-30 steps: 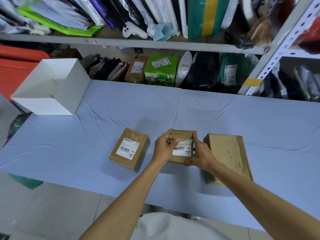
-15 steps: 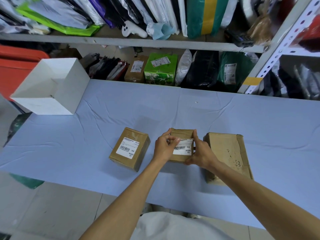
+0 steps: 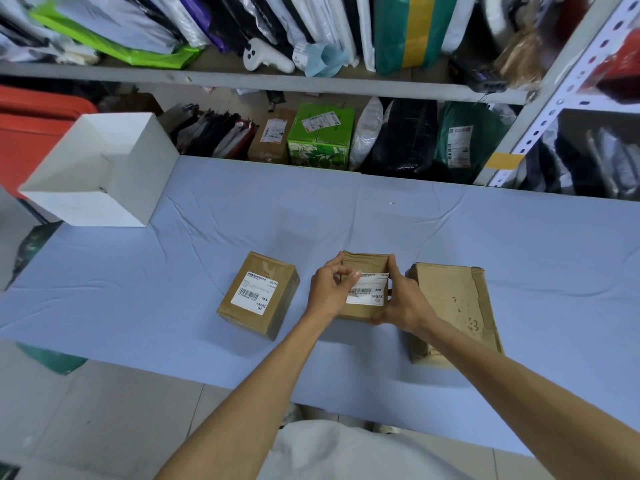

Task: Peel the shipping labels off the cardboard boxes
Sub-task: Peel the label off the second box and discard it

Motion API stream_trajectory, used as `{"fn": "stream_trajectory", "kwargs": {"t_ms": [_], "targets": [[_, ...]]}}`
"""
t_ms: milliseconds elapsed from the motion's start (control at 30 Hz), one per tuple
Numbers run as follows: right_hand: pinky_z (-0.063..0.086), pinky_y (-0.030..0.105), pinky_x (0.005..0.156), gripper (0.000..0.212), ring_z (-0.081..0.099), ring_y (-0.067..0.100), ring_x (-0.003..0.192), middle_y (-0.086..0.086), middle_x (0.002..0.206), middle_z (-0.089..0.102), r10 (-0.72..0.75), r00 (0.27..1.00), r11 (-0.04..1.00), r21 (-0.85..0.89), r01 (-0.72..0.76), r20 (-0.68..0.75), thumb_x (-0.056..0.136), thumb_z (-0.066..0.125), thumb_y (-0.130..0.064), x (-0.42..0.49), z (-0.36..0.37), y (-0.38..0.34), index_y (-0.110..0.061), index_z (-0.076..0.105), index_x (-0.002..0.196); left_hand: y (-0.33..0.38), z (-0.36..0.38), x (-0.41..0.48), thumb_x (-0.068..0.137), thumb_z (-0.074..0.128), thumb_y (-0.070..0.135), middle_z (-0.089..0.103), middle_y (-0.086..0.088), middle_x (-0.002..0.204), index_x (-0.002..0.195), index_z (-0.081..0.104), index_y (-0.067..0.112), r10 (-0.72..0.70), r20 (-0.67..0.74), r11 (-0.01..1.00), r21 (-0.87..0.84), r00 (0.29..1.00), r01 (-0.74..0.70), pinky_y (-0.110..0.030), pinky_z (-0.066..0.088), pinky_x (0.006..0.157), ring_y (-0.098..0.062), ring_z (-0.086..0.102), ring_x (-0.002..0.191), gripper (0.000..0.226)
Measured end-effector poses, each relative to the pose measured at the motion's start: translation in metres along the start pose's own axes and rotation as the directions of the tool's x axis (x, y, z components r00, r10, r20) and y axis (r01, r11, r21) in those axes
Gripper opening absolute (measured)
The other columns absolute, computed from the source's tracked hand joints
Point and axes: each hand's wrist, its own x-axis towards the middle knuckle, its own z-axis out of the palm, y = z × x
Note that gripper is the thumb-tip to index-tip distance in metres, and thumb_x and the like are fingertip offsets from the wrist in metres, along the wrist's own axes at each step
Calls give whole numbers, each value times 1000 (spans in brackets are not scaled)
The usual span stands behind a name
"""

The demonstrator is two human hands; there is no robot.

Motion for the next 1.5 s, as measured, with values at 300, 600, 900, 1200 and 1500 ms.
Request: {"fn": "stream_trajectory", "kwargs": {"t_ms": [300,600,900,1200,1500], "targets": [[58,39,72,95,66,21,84,2,101,68,-47,997,998,28,49,-61,46,87,-7,-9,3,-3,-18,39,128,-3,-2,0,88,67,16,40,1,150,91,70,0,-40,-3,997,-64,999,40,-39,51,96,-19,61,114,16],[58,33,64,87,66,22,83,0,100,67,-51,998,998,31,53,-41,48,85,-3,-8,-1,-7,-18,39,121,-1,-1,1,87,67,15,42,0,149,91,70,-2,-32,-31,996,-85,999,30,-39,50,97,-19,62,111,18],[59,38,70,92,67,25,86,5,103,68,-47,998,998,39,49,-45,51,85,-1,-6,1,-7,-10,35,128,0,-2,1,88,66,13,41,-1,149,93,69,-3,-41,-24,993,-109,999,39,-35,53,93,-7,60,102,17],[59,36,72,100,66,22,86,3,105,67,-55,998,998,25,55,-31,51,86,-4,-5,0,-8,-11,31,135,3,-2,0,88,66,12,41,-1,150,88,68,1,-64,-19,985,-159,998,61,-41,52,95,-16,62,106,11],[57,26,72,112,66,17,88,0,109,66,-36,999,999,37,37,-30,51,87,-4,-3,3,-8,-8,24,143,2,-3,1,88,67,14,43,-1,148,83,67,7,-66,-16,987,-150,998,63,-33,51,93,-15,61,108,9]]}}
